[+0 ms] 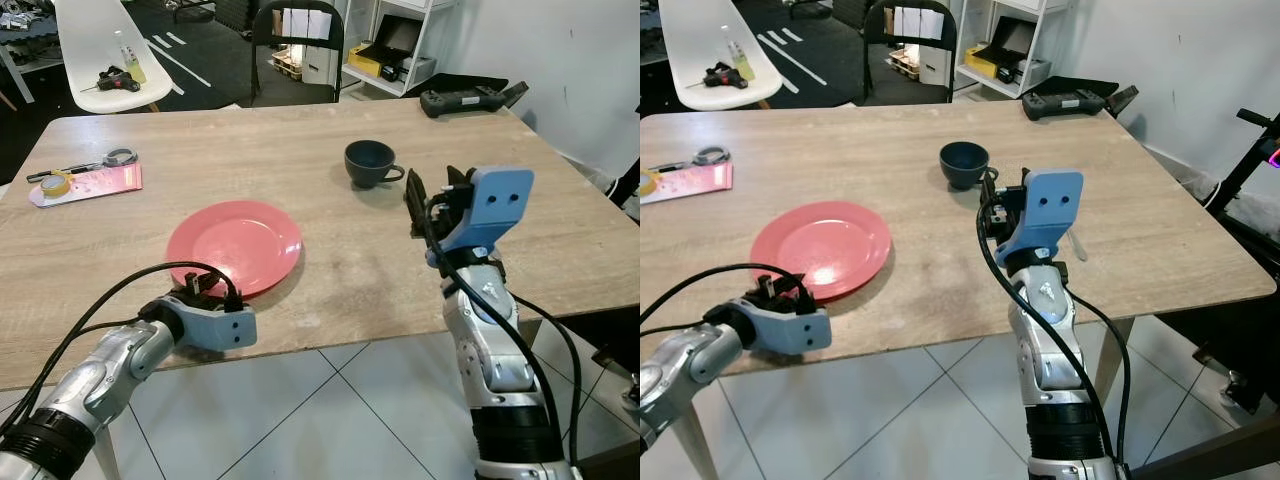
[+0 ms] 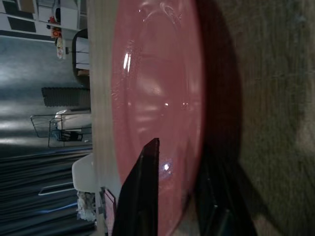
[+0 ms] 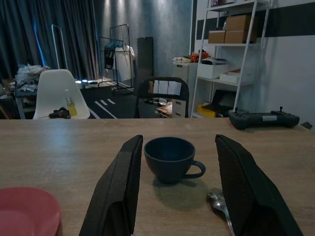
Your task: Setting the table
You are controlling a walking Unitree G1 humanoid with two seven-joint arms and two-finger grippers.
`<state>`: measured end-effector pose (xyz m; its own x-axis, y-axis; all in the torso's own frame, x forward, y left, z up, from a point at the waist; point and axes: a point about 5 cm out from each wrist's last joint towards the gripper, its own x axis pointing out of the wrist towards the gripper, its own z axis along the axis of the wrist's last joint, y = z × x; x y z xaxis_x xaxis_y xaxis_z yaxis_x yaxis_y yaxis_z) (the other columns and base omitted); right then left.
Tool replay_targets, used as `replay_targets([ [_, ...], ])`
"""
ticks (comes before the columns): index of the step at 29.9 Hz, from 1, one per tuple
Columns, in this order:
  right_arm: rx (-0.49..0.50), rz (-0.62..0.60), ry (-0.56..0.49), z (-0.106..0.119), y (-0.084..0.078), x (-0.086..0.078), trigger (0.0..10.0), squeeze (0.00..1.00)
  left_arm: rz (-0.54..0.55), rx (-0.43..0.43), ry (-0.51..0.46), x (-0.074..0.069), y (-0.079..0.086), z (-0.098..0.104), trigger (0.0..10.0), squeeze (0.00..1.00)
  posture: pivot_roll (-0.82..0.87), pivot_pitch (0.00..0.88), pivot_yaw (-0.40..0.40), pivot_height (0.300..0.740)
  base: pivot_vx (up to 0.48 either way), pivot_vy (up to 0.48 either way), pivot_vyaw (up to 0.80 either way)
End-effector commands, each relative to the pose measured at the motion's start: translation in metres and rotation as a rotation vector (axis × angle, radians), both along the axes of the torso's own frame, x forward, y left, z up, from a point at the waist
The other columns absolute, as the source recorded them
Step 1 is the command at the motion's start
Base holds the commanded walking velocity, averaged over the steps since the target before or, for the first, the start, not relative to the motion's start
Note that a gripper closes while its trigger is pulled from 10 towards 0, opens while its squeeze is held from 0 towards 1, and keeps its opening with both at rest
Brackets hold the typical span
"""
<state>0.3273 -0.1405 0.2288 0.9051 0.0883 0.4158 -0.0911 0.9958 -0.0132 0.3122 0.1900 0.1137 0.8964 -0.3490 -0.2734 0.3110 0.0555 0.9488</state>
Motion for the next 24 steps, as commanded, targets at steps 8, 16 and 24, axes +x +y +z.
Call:
replay_targets([
  [8, 0.011, 0.004, 0.009, -0.002, 0.0, 0.001, 10.0, 0.0, -0.001, 0.066, 0.172, -0.022, 0.002, -0.045, 0.0, 0.0, 0.09, 0.081, 0.036, 0.74, 0.0, 0.0, 0.0],
  [16, 0.122, 0.133, 0.108, -0.009, 0.008, 0.003, 10.0, 0.0, -0.111, 0.059, -0.126, -0.007, -0.008, 0.025, 10.0, 0.0, 0.1, 0.072, 0.032, 0.74, 0.0, 0.0, 0.0],
  [24, 0.173, 0.491, 0.305, -0.02, 0.029, -0.004, 10.0, 0.0, -0.247, 0.047, -0.447, -0.002, -0.01, 0.122, 10.0, 0.0, 0.13, 0.07, 0.027, 0.74, 0.0, 0.0, 0.0],
])
